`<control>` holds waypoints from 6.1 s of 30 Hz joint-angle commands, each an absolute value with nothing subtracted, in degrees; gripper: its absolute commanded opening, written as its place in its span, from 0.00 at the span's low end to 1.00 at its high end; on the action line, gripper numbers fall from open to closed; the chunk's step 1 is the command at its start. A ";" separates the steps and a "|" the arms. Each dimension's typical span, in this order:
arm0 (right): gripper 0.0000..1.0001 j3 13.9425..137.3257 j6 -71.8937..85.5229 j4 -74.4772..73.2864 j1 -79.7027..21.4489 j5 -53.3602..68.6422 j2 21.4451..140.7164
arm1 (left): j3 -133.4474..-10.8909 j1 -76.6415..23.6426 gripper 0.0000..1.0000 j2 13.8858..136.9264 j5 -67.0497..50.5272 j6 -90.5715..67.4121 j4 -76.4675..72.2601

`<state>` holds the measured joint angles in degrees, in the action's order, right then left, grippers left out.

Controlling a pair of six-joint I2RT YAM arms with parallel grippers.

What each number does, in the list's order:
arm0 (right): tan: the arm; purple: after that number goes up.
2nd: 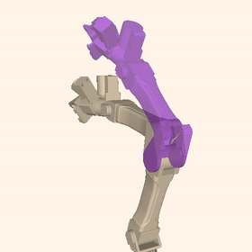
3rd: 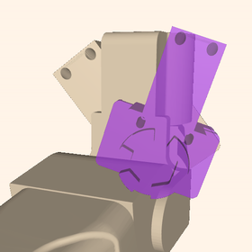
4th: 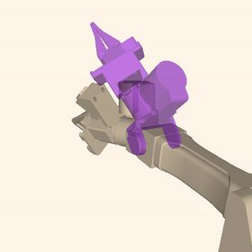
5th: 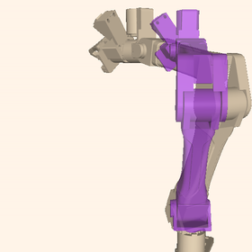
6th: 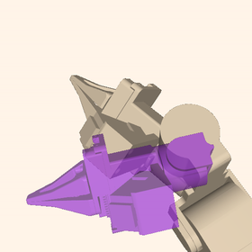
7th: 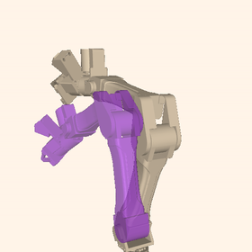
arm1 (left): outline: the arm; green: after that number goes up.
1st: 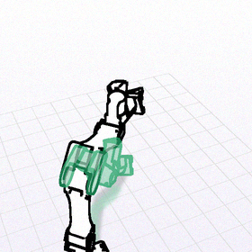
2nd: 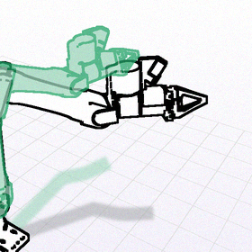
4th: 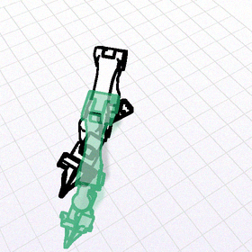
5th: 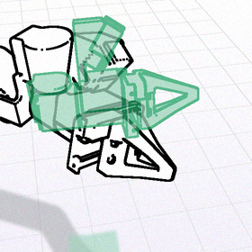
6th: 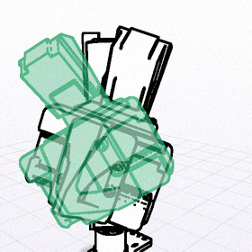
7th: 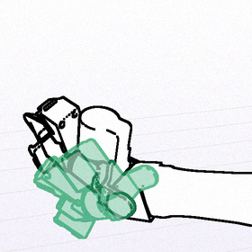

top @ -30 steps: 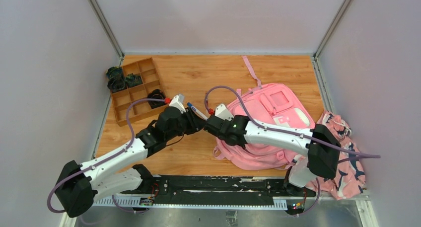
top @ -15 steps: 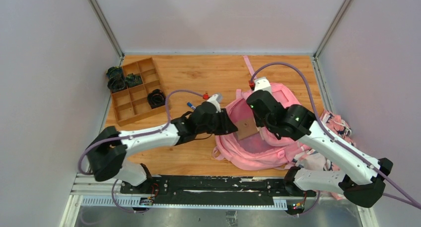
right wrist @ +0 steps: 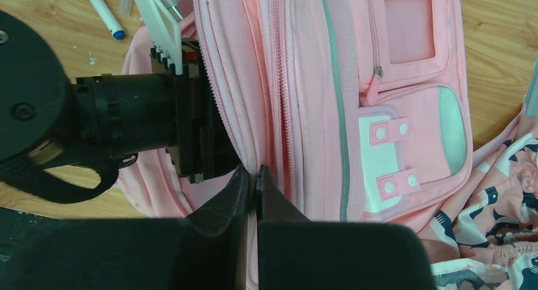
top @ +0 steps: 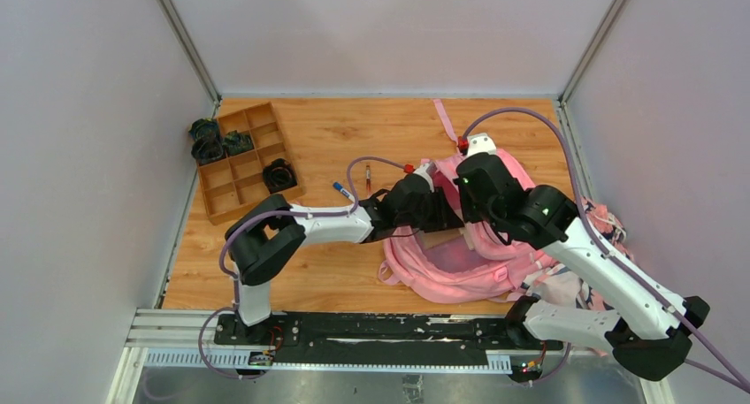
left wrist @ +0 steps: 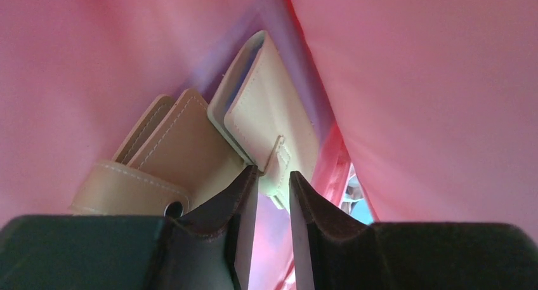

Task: Pack the student bag
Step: Place the personal item in the student bag, then adjust the student bag at the center of the board.

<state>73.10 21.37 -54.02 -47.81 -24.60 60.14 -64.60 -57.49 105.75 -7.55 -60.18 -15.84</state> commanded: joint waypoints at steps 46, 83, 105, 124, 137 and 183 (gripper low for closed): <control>0.00 67.88 21.05 -48.48 -46.49 -15.80 59.63 | -47.30 -54.84 0.45 81.07 -16.04 -52.22 -9.67; 0.66 67.03 11.03 -55.02 -28.91 15.99 50.19 | -63.57 -39.82 0.67 86.74 -13.44 -40.49 3.70; 0.59 49.62 28.31 -50.37 -10.11 -4.57 57.99 | -65.50 -41.52 0.58 102.71 -16.63 -38.00 2.07; 0.59 65.65 20.74 -34.94 -11.60 9.51 84.14 | -48.13 -55.55 0.65 75.77 -8.92 -39.71 7.74; 0.62 64.79 21.32 -40.06 -12.17 13.01 67.72 | -63.57 -36.79 0.69 81.64 -14.23 -19.25 17.43; 0.63 67.35 21.67 -44.39 -33.87 6.67 68.50 | -50.27 -26.12 0.33 93.38 -38.84 -38.22 -12.32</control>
